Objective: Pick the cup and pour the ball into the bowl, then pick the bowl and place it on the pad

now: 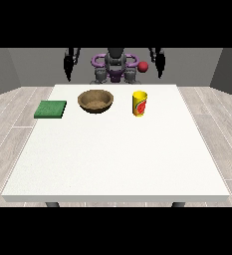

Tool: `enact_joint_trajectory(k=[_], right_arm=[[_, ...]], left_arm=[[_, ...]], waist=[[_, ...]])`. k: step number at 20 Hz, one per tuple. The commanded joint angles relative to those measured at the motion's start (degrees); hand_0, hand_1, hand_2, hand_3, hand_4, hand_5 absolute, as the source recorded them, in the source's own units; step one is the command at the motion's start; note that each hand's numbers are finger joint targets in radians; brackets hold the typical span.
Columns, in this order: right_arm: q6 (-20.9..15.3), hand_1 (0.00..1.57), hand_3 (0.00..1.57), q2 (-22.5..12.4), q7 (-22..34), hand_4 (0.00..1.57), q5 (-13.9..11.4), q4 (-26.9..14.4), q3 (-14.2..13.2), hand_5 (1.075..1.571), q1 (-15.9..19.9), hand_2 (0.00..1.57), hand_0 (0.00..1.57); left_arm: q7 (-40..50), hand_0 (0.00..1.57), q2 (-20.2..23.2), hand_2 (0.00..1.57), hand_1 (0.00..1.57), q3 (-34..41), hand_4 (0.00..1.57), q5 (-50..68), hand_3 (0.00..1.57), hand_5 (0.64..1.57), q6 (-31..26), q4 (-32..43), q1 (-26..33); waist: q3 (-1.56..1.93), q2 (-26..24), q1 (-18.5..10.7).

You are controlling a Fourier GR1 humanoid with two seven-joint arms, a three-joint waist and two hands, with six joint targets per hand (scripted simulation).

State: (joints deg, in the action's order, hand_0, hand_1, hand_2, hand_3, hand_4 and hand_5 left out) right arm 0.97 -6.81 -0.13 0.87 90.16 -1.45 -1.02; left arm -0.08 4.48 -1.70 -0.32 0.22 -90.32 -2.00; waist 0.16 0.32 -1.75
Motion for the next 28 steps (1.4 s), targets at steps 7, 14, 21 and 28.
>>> enact_joint_trajectory(k=[7, 14, 21, 28], right_arm=[[0.6, 0.0, 0.0, 3.5, -2.1, 0.0, 6.0, 3.4, -1.6, 1.568, -7.7, 0.0, 0.0], [0.8, 0.0, 0.0, 1.9, -6.6, 0.0, 5.5, 3.1, -4.8, 1.566, -2.0, 0.0, 0.0], [1.0, 0.0, 0.0, 1.8, -5.6, 0.0, 5.1, 0.7, -3.8, 1.562, 6.8, 0.0, 0.0], [3.5, 0.0, 0.0, -0.2, -9.9, 0.0, 6.5, -0.9, -5.6, 1.562, 11.7, 0.0, 0.0]], left_arm=[[0.3, 0.0, -4.2, 0.0, 0.0, -1.1, 0.0, 9.7, 0.0, 1.524, -1.3, -7.0, 6.7], [-0.8, 0.0, -4.4, 0.0, 0.0, -12.1, 0.0, 6.7, 0.0, 1.507, 6.5, -16.8, 8.2], [-2.9, 0.0, -1.6, 0.0, 0.0, -5.8, 0.0, 4.3, 0.0, 1.384, 4.6, -10.7, -3.3], [-12.1, 0.0, 4.1, 0.0, 0.0, 5.3, 0.0, 5.1, 0.0, 1.269, 2.4, 3.2, -12.8]], waist=[[-0.14, -17.4, 0.7], [-0.15, -7.8, -1.0], [-0.16, 1.5, 0.4], [-0.18, 10.1, 4.4]])
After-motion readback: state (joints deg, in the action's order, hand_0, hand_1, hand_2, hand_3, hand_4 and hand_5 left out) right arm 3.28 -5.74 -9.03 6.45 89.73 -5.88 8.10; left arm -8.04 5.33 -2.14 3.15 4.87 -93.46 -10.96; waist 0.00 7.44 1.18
